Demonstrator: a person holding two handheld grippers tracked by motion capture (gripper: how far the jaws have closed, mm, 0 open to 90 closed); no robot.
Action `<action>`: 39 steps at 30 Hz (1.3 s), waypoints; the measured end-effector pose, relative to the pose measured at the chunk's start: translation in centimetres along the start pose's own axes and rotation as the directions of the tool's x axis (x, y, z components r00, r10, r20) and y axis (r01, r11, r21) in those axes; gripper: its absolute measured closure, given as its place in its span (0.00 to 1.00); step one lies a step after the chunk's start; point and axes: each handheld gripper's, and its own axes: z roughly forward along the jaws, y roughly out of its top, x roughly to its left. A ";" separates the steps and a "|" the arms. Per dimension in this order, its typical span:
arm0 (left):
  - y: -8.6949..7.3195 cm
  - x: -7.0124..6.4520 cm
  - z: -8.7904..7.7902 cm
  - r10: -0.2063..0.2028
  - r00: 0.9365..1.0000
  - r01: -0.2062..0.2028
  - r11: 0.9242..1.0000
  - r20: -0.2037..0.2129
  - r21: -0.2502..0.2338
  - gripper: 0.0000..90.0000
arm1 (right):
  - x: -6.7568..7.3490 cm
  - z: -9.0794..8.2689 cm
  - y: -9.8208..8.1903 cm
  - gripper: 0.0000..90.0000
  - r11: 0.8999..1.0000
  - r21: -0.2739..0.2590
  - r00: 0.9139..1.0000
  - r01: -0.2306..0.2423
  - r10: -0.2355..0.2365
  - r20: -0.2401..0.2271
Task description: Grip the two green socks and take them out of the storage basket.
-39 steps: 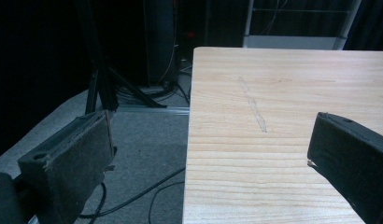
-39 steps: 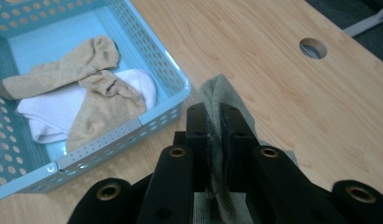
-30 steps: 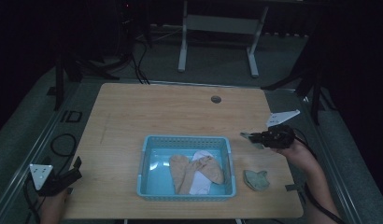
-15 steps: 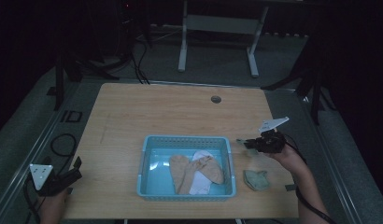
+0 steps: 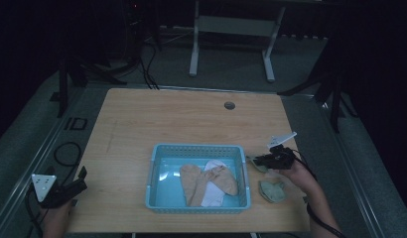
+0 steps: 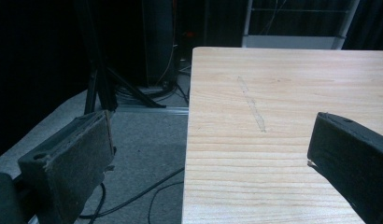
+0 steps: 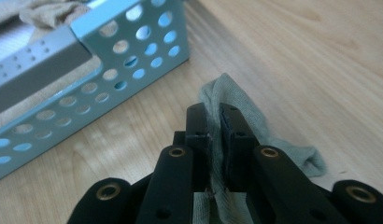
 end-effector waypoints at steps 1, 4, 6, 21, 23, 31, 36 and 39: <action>0.0 0.0 0.0 0.000 1.000 0.000 1.000 0.000 0.000 0.00 | 0.0 0.2 0.0 0.93 1.000 0.006 1.000 -0.001 0.001 -0.003; 0.0 0.0 0.0 -0.002 1.000 0.002 1.000 0.001 -0.001 0.00 | 0.2 0.8 -0.2 0.92 1.000 0.027 1.000 0.004 -0.004 -0.014; 0.0 0.0 0.0 -0.001 1.000 0.001 1.000 0.001 0.000 0.00 | 0.3 1.2 -0.4 0.92 0.999 0.036 1.000 0.002 -0.002 -0.021; 0.0 0.0 0.0 0.001 1.000 -0.001 1.000 0.000 0.002 0.00 | 0.9 1.4 -0.7 0.74 0.998 0.057 0.999 -0.002 0.004 -0.042; 0.0 0.0 0.0 0.001 1.000 -0.001 1.000 0.001 0.002 0.00 | 1.0 0.8 -0.4 0.72 0.999 0.044 1.000 0.004 -0.003 -0.029; 0.0 0.0 0.0 0.000 1.000 0.000 1.000 0.000 0.000 0.00 | 0.8 -1.1 0.9 0.52 1.000 -0.026 0.999 0.000 0.001 0.041; 0.0 0.0 0.0 0.000 1.000 0.000 1.000 0.002 0.002 0.00 | 0.3 -1.7 0.7 0.35 0.997 -0.062 0.994 -0.037 0.043 0.102; 0.0 0.0 0.0 0.000 1.000 0.000 1.000 0.003 0.002 0.00 | 0.0 -2.1 0.5 0.31 0.996 -0.077 0.991 -0.053 0.062 0.122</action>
